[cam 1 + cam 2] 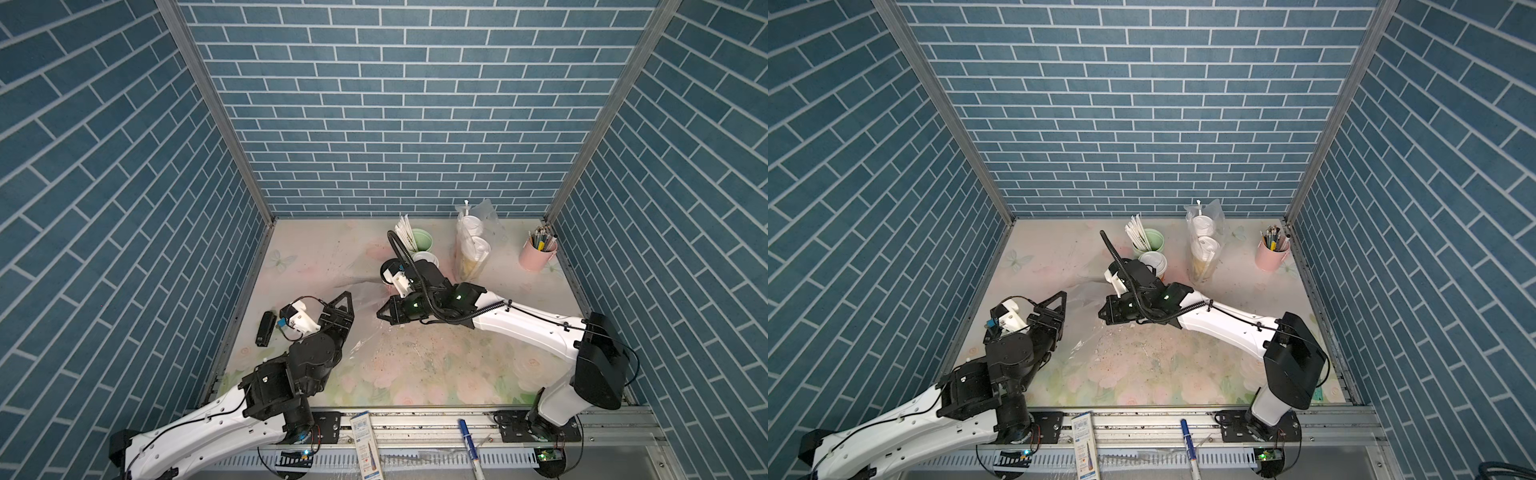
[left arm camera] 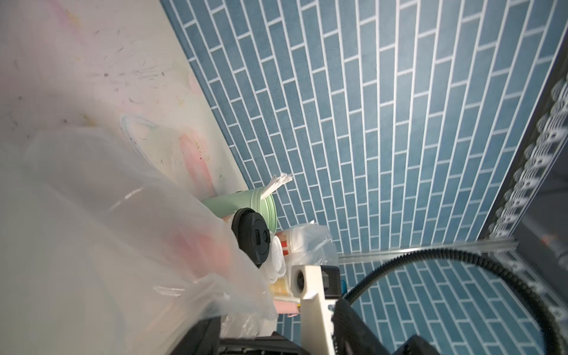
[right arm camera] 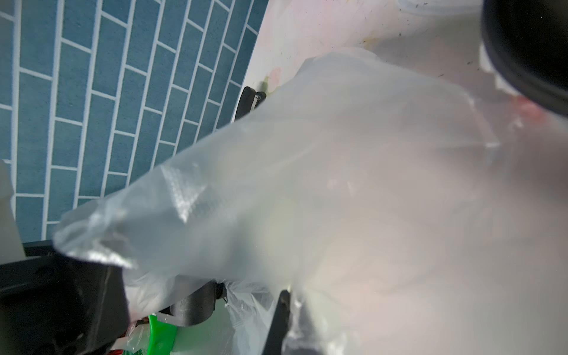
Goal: Pack milk tea into plastic carrier bags
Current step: Adjust the plastic carrier bag at the center of the board.
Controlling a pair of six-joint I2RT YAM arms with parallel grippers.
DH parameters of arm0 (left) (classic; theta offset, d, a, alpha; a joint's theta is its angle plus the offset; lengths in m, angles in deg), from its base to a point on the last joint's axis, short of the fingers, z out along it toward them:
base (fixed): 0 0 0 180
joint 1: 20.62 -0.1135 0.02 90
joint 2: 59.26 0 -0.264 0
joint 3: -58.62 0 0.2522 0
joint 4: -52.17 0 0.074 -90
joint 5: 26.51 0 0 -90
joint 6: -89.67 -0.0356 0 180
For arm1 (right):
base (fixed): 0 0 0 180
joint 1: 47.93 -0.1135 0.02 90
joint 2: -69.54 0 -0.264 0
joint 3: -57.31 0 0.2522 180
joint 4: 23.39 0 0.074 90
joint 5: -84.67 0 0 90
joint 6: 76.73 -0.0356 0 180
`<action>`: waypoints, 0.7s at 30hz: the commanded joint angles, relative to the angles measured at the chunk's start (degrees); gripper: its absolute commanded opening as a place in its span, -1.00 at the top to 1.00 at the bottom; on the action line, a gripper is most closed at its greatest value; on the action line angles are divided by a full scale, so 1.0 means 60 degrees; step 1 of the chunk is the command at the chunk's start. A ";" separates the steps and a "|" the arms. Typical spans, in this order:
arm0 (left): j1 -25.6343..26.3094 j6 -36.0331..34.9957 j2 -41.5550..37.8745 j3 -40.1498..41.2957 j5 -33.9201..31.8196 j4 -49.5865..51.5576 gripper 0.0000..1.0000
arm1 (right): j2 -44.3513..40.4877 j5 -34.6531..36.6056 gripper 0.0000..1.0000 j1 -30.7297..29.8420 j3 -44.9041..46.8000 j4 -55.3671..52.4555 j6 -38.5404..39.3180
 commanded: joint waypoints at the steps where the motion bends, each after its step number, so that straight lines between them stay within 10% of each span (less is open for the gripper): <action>1: 0.0052 -0.1601 -0.0375 -0.0382 -0.0171 0.0717 -0.44 | -0.0241 -0.0512 1.00 -0.0047 -0.0518 -0.1492 0.1027; 14: 0.0046 -0.6243 -0.0728 -0.2162 0.1223 0.1326 -0.69 | -0.0410 -0.1155 1.00 -0.0054 -0.1526 -0.3857 0.2513; 21: 0.0051 -0.9114 0.1128 -0.5659 0.2930 0.4607 -0.74 | -0.0429 -0.0727 1.00 -0.0060 -0.2946 -0.6164 0.3964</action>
